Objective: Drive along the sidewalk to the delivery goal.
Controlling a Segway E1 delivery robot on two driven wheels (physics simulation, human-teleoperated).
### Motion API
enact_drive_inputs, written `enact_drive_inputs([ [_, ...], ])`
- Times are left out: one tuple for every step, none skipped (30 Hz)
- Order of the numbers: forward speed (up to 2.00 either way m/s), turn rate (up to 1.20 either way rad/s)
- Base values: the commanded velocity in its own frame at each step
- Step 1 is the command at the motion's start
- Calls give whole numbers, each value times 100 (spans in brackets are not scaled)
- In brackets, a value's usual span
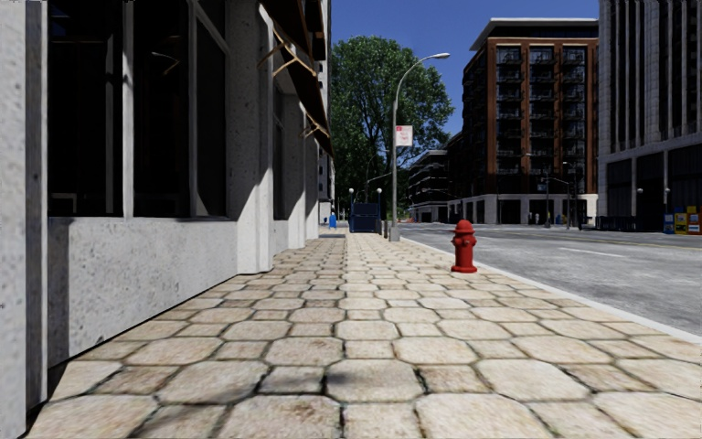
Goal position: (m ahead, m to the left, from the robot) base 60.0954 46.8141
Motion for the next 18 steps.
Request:
enact_drive_inputs([
  [200,0],
  [200,0],
  [200,0],
  [200,0],
  [200,0],
  [200,0],
  [200,0],
  [200,0],
  [200,0],
  [200,0],
  [200,0],
  [200,0],
  [200,0],
  [200,0],
  [200,0],
  [200,0],
  [200,0],
  [200,0],
])
